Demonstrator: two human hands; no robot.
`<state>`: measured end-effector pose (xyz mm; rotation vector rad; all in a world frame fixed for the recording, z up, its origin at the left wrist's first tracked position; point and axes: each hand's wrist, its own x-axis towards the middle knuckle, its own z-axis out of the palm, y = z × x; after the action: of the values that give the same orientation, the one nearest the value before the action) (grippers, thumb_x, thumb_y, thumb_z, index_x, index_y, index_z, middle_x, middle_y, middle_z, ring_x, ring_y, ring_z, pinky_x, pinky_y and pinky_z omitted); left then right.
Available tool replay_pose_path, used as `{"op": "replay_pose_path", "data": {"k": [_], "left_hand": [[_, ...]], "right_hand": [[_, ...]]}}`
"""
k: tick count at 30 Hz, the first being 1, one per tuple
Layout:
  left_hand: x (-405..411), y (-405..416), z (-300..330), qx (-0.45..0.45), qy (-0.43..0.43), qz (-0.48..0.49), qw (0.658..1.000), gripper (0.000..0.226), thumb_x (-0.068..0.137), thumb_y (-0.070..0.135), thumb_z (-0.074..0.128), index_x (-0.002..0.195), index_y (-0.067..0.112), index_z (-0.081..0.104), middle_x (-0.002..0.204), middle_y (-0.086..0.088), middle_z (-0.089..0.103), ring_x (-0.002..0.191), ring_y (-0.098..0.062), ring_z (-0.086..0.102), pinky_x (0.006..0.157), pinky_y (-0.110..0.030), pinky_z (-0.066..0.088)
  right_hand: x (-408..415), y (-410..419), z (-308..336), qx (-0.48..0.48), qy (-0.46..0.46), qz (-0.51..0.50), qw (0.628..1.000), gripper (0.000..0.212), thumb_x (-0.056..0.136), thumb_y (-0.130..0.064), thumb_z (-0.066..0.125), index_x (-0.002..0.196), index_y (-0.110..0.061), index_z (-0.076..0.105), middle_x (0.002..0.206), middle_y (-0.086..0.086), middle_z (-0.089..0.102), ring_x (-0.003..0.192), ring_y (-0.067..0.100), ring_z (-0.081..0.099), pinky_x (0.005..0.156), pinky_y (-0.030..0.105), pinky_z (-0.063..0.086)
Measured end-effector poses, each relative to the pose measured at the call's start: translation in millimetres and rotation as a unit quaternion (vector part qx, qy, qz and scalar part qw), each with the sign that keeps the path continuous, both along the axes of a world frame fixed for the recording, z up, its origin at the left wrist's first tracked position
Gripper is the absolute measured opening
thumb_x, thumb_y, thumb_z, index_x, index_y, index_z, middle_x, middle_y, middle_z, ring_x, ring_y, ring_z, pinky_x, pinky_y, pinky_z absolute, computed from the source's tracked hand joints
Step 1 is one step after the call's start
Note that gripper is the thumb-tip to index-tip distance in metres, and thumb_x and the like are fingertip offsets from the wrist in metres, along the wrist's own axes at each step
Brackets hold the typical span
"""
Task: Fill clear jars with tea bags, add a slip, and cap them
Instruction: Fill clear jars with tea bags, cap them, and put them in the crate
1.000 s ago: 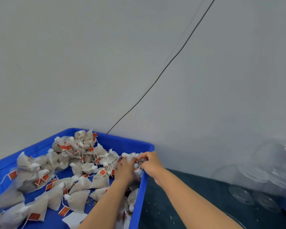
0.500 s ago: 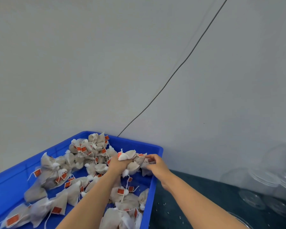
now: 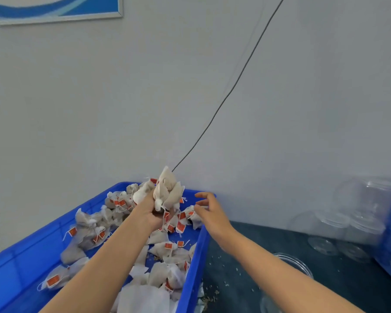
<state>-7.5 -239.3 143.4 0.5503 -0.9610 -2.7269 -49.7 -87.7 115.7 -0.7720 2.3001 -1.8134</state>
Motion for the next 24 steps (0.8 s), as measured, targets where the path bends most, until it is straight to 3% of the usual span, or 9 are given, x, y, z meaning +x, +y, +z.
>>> {"op": "replay_pose_path", "data": {"k": [3,5,7,10,14,18,21,24], "left_hand": [[12,28,15,-0.042,0.013,-0.027,0.999,0.028,0.094,0.032,0.052,0.083,0.007,0.059,0.054,-0.011,0.064,0.037,-0.02,0.059,0.039,-0.023,0.05],[17,46,17,-0.071,0.018,-0.031,0.997,0.029,0.096,0.027,0.051,0.076,0.007,0.057,0.05,-0.009,0.062,0.034,-0.018,0.058,0.034,-0.021,0.046],[20,56,12,-0.077,0.022,-0.016,0.997,0.03,0.099,0.028,0.049,0.08,0.007,0.058,0.061,-0.009,0.065,0.044,-0.019,0.063,0.035,-0.024,0.049],[25,59,-6,-0.072,0.012,0.013,0.997,0.022,0.099,0.029,0.053,0.097,0.008,0.059,0.091,-0.01,0.064,0.079,-0.023,0.066,0.062,-0.035,0.06],[39,52,-33,-0.204,-0.084,0.125,0.967,0.017,0.091,0.024,0.066,0.092,0.01,0.056,0.085,-0.008,0.06,0.079,-0.023,0.06,0.083,-0.043,0.054],[62,53,-39,-0.349,-0.107,0.219,0.905,0.026,0.089,0.023,0.068,0.076,0.024,0.046,0.075,-0.001,0.055,0.069,-0.016,0.054,0.068,-0.034,0.046],[73,60,-40,-0.377,-0.063,0.204,0.901,0.022,0.087,0.017,0.069,0.077,0.024,0.051,0.076,-0.002,0.06,0.071,-0.016,0.056,0.063,-0.03,0.047],[75,76,-38,-0.4,-0.033,0.16,0.902,0.012,0.087,0.015,0.069,0.082,0.019,0.059,0.081,-0.007,0.066,0.078,-0.023,0.062,0.071,-0.038,0.052]], "right_hand": [[15,9,13,-0.046,-0.06,0.032,0.997,0.03,0.101,-0.027,0.046,0.131,-0.024,0.042,0.118,0.0,0.053,0.103,0.013,0.056,0.086,0.027,0.05],[22,18,20,-0.074,-0.101,0.038,0.991,0.029,0.101,-0.03,0.045,0.129,-0.024,0.043,0.114,0.002,0.055,0.097,0.015,0.058,0.08,0.029,0.053],[29,29,22,-0.061,-0.127,0.047,0.989,0.032,0.1,-0.029,0.047,0.132,-0.024,0.04,0.111,0.002,0.056,0.097,0.018,0.058,0.077,0.031,0.053],[35,45,17,-0.013,-0.137,0.046,0.989,0.039,0.098,-0.028,0.052,0.135,-0.025,0.039,0.128,0.004,0.053,0.108,0.021,0.059,0.079,0.033,0.054],[40,63,12,-0.021,-0.167,0.06,0.984,0.037,0.096,-0.022,0.055,0.131,-0.024,0.045,0.128,0.006,0.056,0.1,0.02,0.062,0.083,0.037,0.056],[45,71,9,-0.012,-0.162,0.068,0.984,0.033,0.096,-0.018,0.056,0.128,-0.024,0.048,0.127,0.007,0.058,0.096,0.019,0.065,0.081,0.035,0.058],[51,73,11,-0.019,-0.128,0.086,0.988,0.036,0.096,-0.031,0.056,0.131,-0.03,0.046,0.125,0.005,0.056,0.101,0.021,0.064,0.083,0.038,0.058],[60,76,12,-0.011,-0.105,0.114,0.988,0.039,0.093,-0.046,0.055,0.131,-0.039,0.045,0.121,0.004,0.056,0.102,0.022,0.063,0.074,0.035,0.06]]}}
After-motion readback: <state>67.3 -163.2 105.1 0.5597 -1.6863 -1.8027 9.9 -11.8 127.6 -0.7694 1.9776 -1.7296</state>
